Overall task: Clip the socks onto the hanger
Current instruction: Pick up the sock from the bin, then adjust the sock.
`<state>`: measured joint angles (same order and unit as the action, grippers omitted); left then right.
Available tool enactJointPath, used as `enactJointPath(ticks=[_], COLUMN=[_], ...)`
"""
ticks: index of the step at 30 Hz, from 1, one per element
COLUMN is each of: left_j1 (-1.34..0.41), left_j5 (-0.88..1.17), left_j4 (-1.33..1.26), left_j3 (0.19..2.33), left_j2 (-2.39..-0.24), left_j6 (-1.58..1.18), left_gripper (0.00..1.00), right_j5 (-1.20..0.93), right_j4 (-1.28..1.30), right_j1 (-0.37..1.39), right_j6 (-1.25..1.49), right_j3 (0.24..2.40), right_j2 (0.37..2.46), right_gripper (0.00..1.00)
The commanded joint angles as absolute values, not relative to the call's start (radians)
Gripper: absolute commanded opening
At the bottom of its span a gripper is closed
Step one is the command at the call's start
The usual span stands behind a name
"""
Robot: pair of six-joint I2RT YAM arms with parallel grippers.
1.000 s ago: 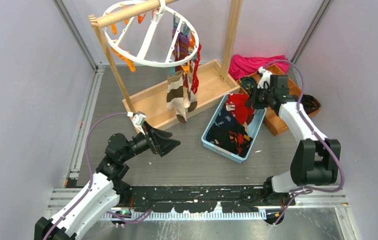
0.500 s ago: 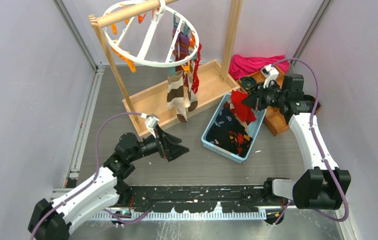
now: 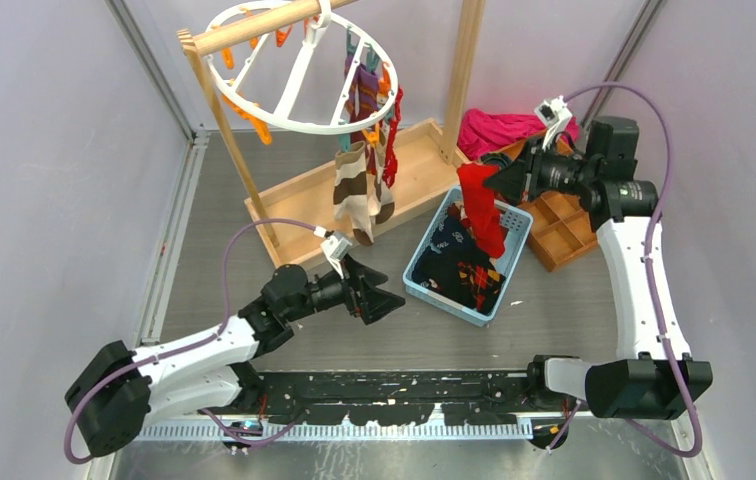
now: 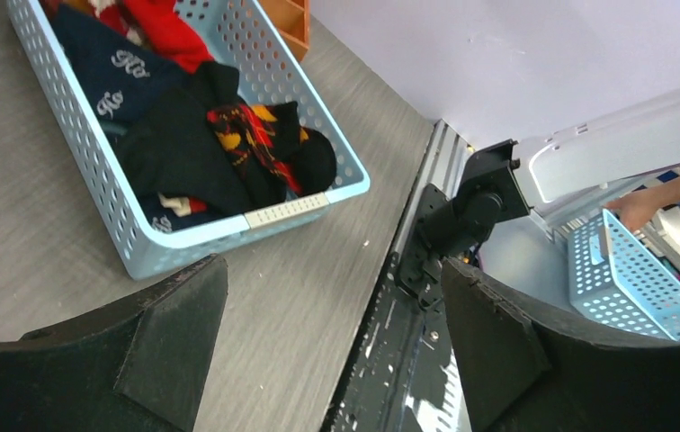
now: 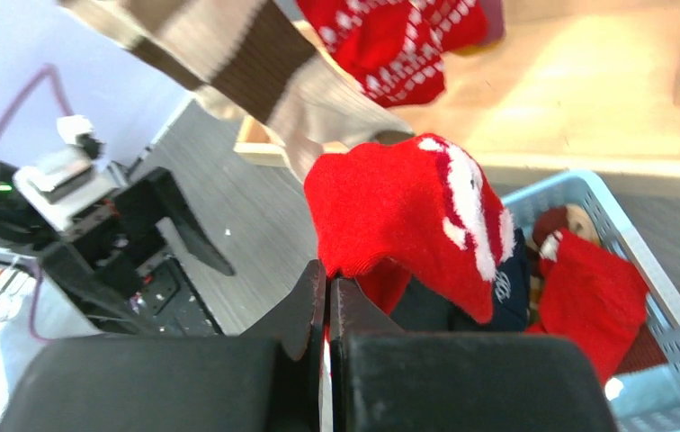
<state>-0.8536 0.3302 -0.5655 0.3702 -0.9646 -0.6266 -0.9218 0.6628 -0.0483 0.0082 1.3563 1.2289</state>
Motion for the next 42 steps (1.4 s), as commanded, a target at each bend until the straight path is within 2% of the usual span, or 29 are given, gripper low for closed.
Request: enactJointPath(ticks=[1,6,8,11,18,30,38,42], left_j1=[-0.868,-0.870,-0.869,-0.869,-0.872,-0.931,-0.936,-0.939], left_j5=[0.307,0.324,0.315,0.275,0.218,0.024,0.029,0.045], left_j4=[-0.813,-0.935,-0.950,-0.971,-0.954,-0.979,-1.100,-1.182], left_j3=[0.390,0.365,0.367,0.366,0.382,0.427,0.466,0.475], left_j2=[-1.000,-0.996,-0.988,-0.983,-1.038,-1.156,-1.274,-1.328], left_j6=[-0.491,-0.459,-0.527,-0.705,-1.155,-1.450,-1.526,-1.548], left_gripper=[0.89,0.91,0.93,0.94,0.94,0.92,0.72,0.57], right_j5=[-1.096,-1.133,-1.067,-1.018,-1.100,-1.088,-1.091,-1.070], right_j4=[0.728,0.996,1.095,1.129,1.152,1.144,1.151,1.151], right_j1=[-0.042,0.064,0.149,0.240,0.307,0.369,0.396,0.404], right_j6=[0.047,-0.273,-0.445,-0.551,-0.611,-0.631,-0.669,-0.683], right_j3=[1.489,1.509,1.492,1.443,1.441,1.410,1.373,1.348], right_j2=[1.211,1.211,1.207,1.189,1.240,1.253,1.239,1.227], right_gripper=[0.01,0.01,0.01,0.01,0.01,0.01,0.01,0.01])
